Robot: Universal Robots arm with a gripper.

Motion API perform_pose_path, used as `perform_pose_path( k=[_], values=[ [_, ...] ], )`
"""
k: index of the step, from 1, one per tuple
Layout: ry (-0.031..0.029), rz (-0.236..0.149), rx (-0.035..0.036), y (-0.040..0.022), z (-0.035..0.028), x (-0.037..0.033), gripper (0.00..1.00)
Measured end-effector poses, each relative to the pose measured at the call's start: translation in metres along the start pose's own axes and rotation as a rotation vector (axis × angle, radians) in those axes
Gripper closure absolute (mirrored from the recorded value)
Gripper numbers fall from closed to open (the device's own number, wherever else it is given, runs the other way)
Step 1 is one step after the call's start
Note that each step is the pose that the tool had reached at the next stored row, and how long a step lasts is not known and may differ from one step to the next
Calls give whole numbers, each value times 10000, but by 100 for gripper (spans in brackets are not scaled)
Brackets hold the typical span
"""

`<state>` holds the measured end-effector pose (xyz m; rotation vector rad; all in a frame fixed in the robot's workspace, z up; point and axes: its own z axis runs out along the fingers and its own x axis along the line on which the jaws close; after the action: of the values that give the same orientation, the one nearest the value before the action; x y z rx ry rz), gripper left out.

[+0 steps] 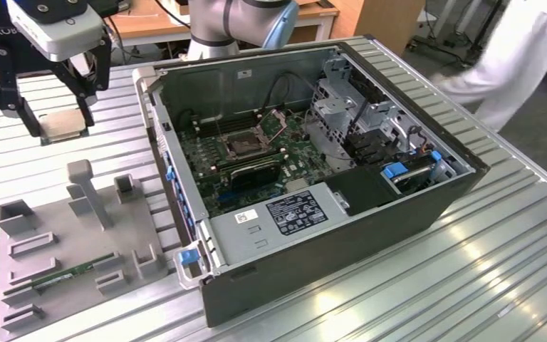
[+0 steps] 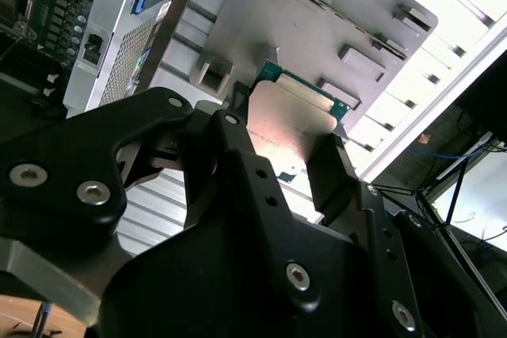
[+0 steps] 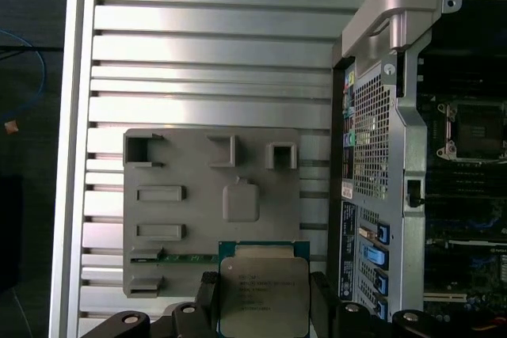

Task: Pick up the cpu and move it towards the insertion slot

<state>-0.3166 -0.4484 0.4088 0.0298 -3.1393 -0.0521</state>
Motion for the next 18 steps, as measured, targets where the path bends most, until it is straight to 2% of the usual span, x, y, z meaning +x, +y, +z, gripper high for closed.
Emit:
perform_pose_path(
  k=[5,10,18],
  values=[
    [0,0,0,0,0,-24,46],
    [-1,-1,-1,-1,0,-82,46],
    [0,0,0,-4,0,-237,46]
  ],
)
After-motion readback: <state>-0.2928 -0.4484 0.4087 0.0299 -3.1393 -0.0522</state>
